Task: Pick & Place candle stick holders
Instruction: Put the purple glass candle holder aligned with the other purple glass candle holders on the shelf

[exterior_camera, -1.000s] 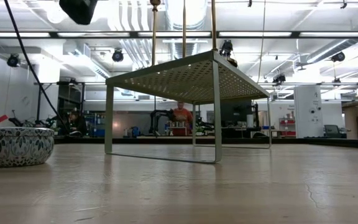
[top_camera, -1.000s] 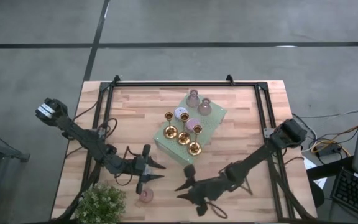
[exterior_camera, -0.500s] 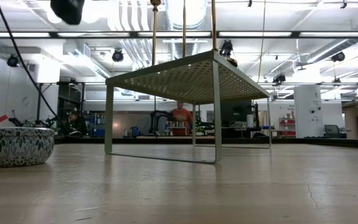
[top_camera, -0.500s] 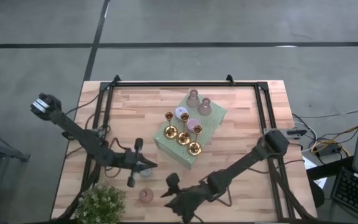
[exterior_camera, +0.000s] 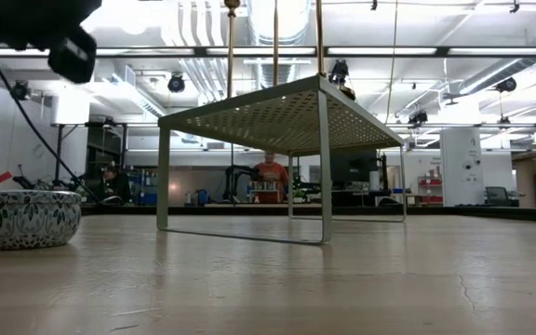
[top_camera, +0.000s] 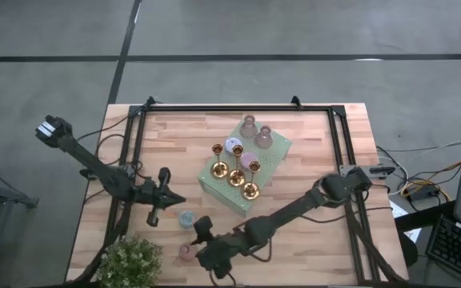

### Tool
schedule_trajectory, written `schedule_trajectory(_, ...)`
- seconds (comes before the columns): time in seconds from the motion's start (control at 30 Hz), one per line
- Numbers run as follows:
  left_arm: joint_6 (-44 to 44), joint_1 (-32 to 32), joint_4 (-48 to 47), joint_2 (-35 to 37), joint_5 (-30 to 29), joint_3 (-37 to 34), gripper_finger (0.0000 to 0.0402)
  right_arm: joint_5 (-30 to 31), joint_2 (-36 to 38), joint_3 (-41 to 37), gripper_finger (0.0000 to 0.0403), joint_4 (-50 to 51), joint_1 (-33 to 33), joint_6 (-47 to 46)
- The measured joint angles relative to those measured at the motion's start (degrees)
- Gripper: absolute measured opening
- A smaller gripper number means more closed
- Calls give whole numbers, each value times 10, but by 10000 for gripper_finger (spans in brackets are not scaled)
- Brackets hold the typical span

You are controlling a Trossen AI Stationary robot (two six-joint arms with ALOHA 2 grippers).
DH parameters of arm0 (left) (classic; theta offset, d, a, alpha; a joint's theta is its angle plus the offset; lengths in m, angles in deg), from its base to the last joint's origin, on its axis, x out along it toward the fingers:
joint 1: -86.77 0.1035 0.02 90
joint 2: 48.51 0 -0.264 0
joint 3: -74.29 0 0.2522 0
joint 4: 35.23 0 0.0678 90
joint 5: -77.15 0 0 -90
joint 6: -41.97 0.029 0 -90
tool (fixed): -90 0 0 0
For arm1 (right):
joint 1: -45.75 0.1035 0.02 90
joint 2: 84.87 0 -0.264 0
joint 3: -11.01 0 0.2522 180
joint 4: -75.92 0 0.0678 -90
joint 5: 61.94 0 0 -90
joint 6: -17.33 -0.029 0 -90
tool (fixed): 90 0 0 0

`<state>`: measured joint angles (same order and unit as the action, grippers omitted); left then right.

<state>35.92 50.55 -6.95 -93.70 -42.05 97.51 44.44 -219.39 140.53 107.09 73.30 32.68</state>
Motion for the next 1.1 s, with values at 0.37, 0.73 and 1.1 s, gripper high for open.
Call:
schedule_trajectory(0.37, -1, 0, -14, 109, -5, -89, 12, -50, -33, 51, 181, 26, -10, 4)
schedule_trajectory(0.73, -4, 0, -8, 122, -9, -89, 12, -75, -34, 49, 163, -6, -10, 17)
schedule_trajectory(1.1, -5, 0, -10, 121, -9, -90, 14, -75, -34, 19, 153, -69, -16, 13)
